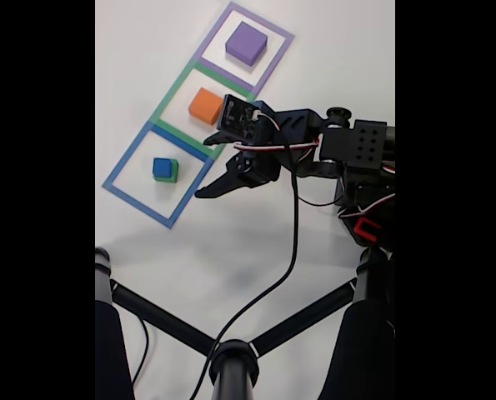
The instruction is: Tower of hanoi
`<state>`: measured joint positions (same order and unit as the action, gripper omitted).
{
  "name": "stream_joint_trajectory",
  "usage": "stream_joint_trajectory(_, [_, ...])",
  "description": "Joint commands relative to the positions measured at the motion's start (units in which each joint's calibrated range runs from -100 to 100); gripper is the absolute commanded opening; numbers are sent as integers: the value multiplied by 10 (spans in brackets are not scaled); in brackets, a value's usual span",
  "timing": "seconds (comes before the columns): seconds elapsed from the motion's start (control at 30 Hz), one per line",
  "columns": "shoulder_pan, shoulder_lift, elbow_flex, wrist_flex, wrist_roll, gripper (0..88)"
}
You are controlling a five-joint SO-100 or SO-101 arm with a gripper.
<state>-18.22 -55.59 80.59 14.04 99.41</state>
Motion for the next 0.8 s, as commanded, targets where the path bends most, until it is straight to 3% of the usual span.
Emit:
stream_joint_trajectory(0.0, [-1, 65, 52, -214, 6, 350])
stream_joint_trajectory(0.1, [6, 151, 75, -340, 6, 360])
stream_joint_trajectory(0.4, [-1, 335, 72, -535, 6, 360])
stream_joint_trajectory(0.77, [6, 538, -29, -660, 6, 357])
